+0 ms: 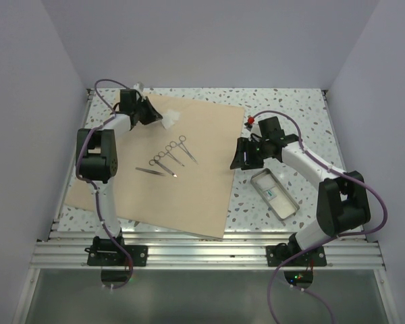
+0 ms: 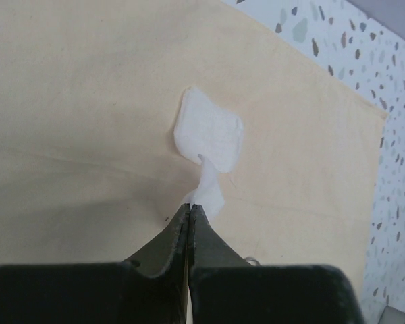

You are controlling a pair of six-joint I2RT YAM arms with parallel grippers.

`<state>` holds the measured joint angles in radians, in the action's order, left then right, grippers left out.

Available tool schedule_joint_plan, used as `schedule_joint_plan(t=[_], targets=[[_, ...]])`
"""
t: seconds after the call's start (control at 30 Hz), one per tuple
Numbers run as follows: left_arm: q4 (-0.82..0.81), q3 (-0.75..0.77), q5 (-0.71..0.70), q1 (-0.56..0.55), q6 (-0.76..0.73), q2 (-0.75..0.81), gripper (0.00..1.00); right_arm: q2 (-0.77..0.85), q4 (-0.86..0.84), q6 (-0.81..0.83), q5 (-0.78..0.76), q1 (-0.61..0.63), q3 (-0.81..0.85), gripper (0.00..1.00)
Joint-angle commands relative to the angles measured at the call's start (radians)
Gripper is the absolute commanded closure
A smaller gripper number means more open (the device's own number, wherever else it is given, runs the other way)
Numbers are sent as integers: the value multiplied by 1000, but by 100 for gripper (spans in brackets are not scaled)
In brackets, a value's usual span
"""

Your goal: Prepare the surgical pack

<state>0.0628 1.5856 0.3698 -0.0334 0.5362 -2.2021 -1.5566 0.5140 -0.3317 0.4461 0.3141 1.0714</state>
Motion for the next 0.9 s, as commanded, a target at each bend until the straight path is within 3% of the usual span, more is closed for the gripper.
schedule_joint_plan(t=[0.0, 0.47, 0.87], targets=[[-147, -1, 81, 3, 76, 73, 100, 23, -29, -9, 20, 5, -4, 43], [-431, 39, 179, -11, 370, -85, 100, -3, -29, -7, 23, 5, 5, 43], [-399, 80, 149, -20, 387, -139, 100, -8, -31, -6, 19, 5, 4, 43]])
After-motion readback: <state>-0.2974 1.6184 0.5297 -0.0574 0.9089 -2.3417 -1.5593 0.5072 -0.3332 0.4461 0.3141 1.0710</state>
